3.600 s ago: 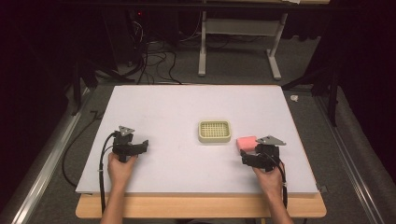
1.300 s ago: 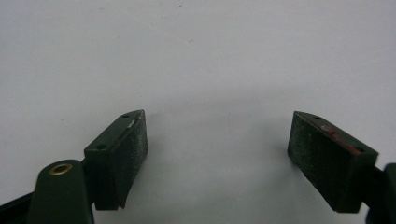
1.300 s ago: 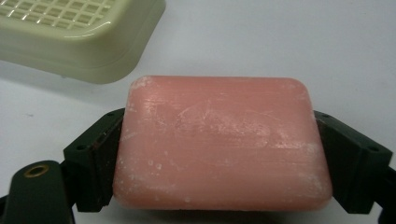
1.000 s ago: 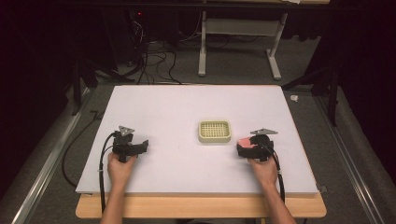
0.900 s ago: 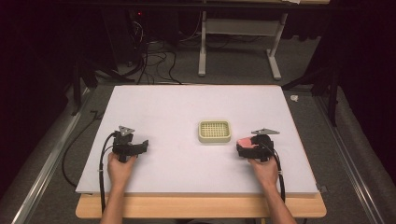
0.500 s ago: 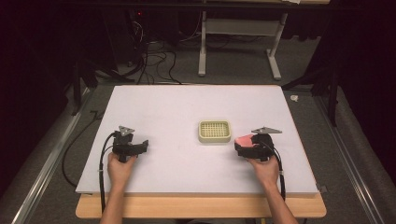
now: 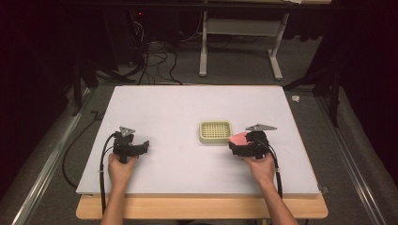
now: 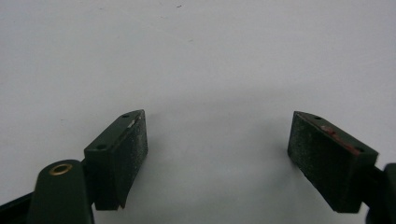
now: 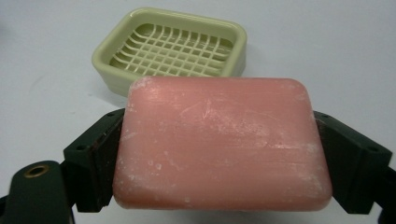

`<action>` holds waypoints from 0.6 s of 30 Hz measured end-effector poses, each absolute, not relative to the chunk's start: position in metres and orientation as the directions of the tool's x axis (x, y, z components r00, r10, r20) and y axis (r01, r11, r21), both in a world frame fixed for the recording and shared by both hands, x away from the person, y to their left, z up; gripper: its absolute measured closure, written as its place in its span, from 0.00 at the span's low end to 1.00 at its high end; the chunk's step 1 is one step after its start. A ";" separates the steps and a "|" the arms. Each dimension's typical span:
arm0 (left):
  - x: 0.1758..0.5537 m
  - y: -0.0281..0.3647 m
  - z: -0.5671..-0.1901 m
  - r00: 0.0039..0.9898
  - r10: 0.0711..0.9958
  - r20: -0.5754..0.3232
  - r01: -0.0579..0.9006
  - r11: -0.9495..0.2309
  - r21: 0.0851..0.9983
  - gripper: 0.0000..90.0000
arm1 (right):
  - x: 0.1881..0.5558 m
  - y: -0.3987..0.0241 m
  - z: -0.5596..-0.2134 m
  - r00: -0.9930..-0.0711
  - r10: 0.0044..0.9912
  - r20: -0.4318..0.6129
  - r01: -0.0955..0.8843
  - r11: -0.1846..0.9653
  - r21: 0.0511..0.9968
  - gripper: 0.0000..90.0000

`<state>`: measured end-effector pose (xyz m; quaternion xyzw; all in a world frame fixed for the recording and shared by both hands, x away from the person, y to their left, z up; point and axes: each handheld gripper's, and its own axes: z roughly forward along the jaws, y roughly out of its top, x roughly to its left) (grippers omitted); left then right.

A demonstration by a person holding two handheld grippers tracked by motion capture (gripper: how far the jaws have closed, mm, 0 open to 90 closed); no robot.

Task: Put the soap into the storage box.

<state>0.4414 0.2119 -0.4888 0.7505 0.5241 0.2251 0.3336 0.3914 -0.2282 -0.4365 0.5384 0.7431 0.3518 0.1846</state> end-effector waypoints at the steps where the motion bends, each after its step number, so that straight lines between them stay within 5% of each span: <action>1: 0.441 0.212 -0.489 0.349 0.937 -0.012 0.637 -0.228 0.737 0.23 | 0.392 -0.226 -0.435 -0.357 0.928 0.102 0.667 0.177 0.724 0.15; 18: 0.441 0.212 -0.489 0.349 0.937 -0.012 0.636 -0.228 0.737 0.23 | 0.415 -0.201 -0.425 -0.387 0.918 0.087 0.674 0.217 0.706 0.15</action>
